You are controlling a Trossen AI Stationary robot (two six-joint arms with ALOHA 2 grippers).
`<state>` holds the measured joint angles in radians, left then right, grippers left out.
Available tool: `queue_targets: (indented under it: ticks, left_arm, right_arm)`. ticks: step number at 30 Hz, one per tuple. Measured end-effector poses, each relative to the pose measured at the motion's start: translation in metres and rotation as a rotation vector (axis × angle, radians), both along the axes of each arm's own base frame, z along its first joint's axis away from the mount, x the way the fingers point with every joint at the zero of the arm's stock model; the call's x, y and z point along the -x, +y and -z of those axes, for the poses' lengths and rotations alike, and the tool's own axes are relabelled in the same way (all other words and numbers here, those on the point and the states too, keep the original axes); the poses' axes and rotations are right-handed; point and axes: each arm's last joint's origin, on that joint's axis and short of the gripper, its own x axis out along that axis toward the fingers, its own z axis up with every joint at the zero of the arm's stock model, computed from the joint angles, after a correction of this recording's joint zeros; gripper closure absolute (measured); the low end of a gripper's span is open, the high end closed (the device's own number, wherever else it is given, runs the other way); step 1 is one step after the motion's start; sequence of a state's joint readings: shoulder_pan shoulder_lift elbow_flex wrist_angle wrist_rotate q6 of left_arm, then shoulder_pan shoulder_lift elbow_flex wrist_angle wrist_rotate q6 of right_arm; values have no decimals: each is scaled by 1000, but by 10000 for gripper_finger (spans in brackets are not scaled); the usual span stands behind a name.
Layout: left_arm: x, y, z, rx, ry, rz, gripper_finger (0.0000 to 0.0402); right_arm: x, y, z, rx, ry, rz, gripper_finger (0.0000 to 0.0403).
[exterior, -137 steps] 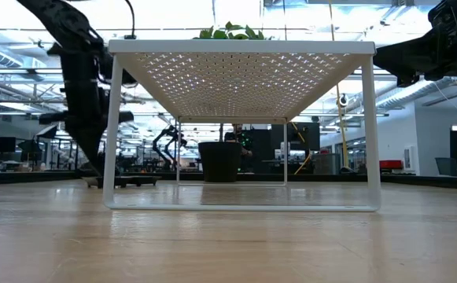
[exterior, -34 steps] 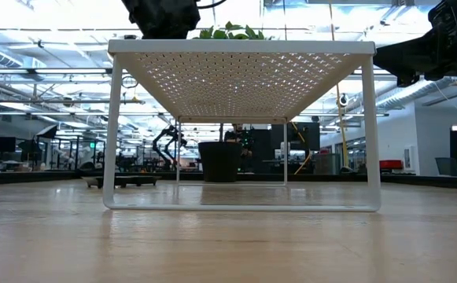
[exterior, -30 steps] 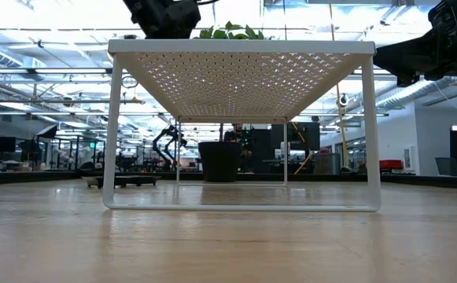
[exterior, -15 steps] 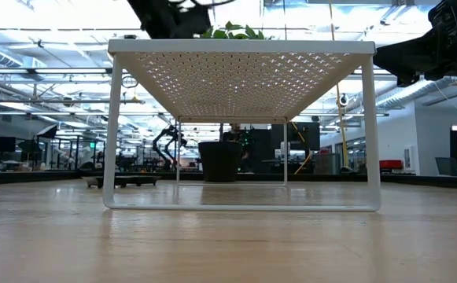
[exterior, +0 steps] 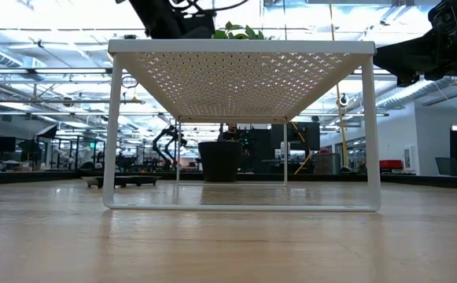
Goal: Pick & Place Mini shaped plates
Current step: Stack the black square plate on top of the the black square plate on the shelf
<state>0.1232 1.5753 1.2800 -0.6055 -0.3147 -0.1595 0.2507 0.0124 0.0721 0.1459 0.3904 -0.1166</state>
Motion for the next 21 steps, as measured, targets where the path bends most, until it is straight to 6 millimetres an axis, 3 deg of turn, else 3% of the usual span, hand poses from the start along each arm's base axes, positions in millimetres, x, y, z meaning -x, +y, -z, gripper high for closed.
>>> queue_targets:
  ticks: [13, 21]
  left_arm:
    - [1, 0, -5, 7, -33, -5, 309]
    - [-2, -7, -4, 116, -59, 99, 309]
  right_arm:
    - [0, 0, 0, 0, 0, 0, 300]
    - [0, 0, 0, 0, 1, 0, 301]
